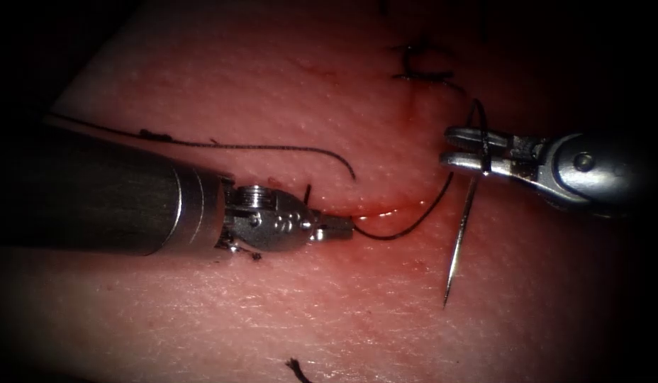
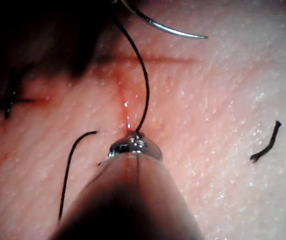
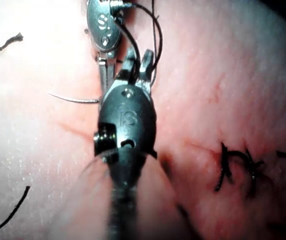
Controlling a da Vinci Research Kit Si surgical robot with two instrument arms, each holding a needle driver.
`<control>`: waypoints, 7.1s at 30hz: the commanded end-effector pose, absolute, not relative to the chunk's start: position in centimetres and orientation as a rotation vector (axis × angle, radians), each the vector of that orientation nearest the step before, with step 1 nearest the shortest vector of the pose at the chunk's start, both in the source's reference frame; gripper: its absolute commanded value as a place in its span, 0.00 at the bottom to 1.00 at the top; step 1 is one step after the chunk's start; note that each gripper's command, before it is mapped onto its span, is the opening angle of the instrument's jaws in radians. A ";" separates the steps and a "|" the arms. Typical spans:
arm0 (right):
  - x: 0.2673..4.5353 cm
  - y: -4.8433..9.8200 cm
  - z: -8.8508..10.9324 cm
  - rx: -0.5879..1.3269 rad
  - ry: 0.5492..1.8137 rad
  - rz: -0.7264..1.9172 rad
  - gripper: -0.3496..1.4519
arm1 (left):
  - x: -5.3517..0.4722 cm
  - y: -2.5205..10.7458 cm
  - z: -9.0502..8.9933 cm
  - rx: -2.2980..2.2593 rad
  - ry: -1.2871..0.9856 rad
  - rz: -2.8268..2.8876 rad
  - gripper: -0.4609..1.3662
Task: Wound Closure
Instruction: Use the left tool to open the wound, then use the right hand to throw the needle through the bottom of the tissue
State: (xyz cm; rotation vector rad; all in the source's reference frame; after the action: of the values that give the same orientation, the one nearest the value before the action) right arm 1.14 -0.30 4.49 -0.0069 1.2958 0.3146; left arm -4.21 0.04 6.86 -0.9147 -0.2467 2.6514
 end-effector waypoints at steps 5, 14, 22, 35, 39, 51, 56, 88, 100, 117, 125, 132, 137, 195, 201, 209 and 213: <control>1.15 -0.3 4.5 -0.020 1.298 0.306 0.00 | -4.20 0.0 7.0 -0.837 -0.335 2.683 0.06; 1.15 -0.4 4.5 -0.029 1.303 0.287 0.00 | -4.05 0.1 7.2 -0.711 -0.394 2.686 0.06; 1.18 -0.4 4.4 -0.034 1.309 0.277 0.00 | -3.90 0.2 7.4 -0.614 -0.386 2.684 0.06; 1.37 -0.5 4.5 -0.046 1.328 0.244 0.00 | -3.90 0.0 7.8 -0.497 -0.463 2.710 0.06; 1.44 -0.5 4.5 -0.056 1.349 0.206 0.00 | -3.89 -0.1 7.9 -0.490 -0.532 2.700 0.06; 1.58 -0.5 4.8 -0.119 1.346 0.153 0.00 | -3.89 -0.1 7.6 -0.541 -0.590 2.666 0.68; 1.58 -0.4 4.8 -0.173 1.351 0.112 0.00 | -3.86 -0.1 7.5 -0.567 -0.607 2.666 0.87; 2.02 -0.7 5.6 -0.498 1.392 -0.063 0.00 | -3.81 -0.1 7.3 -0.608 -0.627 2.662 0.86; 2.15 -0.7 5.6 -0.515 1.401 -0.059 0.00 | -3.81 -0.1 7.3 -0.616 -0.620 2.657 0.86; 2.16 -1.1 6.0 -0.533 1.401 -0.124 0.00 | -3.84 -0.1 7.1 -0.664 -0.601 2.630 0.61; 2.14 -1.1 6.0 -0.530 1.400 -0.121 0.00 | -3.74 -0.2 6.6 -0.729 -0.592 2.602 0.51; 2.10 -1.0 6.0 -0.527 1.401 -0.120 0.00 | -3.61 -0.2 6.2 -0.803 -0.573 2.596 0.44; 2.09 -0.9 6.0 -0.519 1.404 -0.112 0.00 | -3.65 -0.2 6.0 -0.858 -0.521 2.612 0.35; 1.85 0.1 6.4 0.002 1.377 0.353 0.00 | -3.93 -0.5 6.5 -1.121 -0.279 2.497 0.06; 1.85 0.1 6.4 0.022 1.378 0.375 0.00 | -3.94 -0.6 6.5 -1.120 -0.283 2.493 0.06; 1.85 0.2 6.4 0.033 1.377 0.390 0.00 | -3.99 -0.6 6.6 -1.123 -0.285 2.494 0.06; 1.87 0.3 6.4 0.066 1.382 0.433 0.00 | -3.98 -0.6 6.6 -1.123 -0.287 2.491 0.06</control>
State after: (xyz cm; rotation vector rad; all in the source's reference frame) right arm 1.86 0.33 6.39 0.0789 1.3814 0.4414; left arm -3.98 -0.65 6.62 -1.1211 -0.2824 2.4906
